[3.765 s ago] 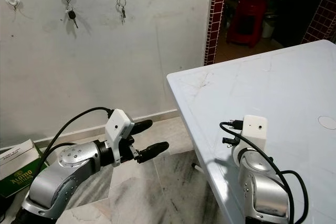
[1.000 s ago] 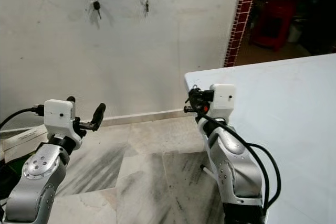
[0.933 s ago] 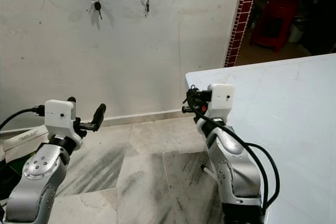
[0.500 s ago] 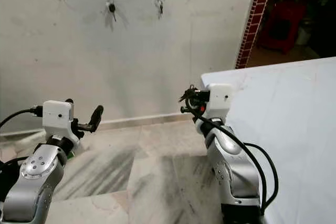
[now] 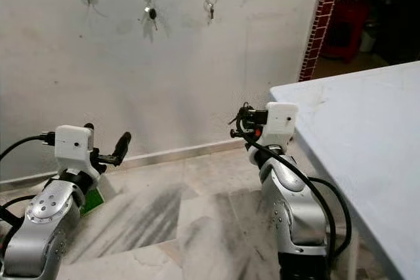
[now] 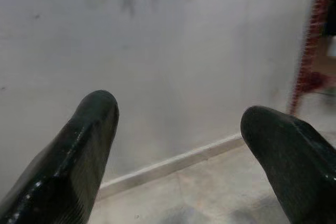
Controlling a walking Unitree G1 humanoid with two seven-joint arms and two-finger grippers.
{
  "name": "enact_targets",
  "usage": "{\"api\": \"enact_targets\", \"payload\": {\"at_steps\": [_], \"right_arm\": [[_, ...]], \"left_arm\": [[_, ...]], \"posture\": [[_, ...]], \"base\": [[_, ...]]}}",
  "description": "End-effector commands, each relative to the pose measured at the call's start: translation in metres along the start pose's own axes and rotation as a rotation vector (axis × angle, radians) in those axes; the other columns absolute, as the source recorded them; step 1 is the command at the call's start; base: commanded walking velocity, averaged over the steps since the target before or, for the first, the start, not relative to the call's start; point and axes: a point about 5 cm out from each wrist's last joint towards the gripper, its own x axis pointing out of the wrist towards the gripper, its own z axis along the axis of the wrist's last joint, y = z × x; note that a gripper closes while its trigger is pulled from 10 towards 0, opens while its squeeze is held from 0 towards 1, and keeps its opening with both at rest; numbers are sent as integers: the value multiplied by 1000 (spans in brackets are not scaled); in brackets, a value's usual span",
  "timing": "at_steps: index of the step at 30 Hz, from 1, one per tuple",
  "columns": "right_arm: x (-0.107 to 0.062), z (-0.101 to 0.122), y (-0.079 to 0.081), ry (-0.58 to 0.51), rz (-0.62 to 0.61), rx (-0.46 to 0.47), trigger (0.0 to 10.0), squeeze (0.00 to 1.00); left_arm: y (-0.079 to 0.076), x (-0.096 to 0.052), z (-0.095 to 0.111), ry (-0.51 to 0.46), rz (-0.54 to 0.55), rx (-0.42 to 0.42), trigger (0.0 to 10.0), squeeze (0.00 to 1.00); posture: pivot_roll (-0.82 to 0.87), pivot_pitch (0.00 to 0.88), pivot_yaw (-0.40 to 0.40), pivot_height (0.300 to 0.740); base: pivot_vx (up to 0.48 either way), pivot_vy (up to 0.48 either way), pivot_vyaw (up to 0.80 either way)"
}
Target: Hang keys on a hook
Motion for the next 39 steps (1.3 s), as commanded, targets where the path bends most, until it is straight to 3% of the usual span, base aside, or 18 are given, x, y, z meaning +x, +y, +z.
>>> {"api": "enact_targets", "payload": {"at_steps": [1, 17, 39], "right_arm": [[2, 0, 2, 0, -4, 3, 10000, 0], [5, 2, 5, -9, 15, -19, 10000, 0], [6, 1, 8, -12, 45, -68, 10000, 0]], "left_arm": [[7, 0, 3, -16, 19, 22, 10000, 0], [5, 5, 9, -73, -23, -15, 10000, 0], [1, 6, 8, -74, -43, -47, 10000, 0]], "posture": [[65, 0, 77, 740], [59, 0, 61, 740], [60, 0, 55, 740]], "base": [[0, 0, 0], [0, 0, 0], [324, 0, 0]]}}
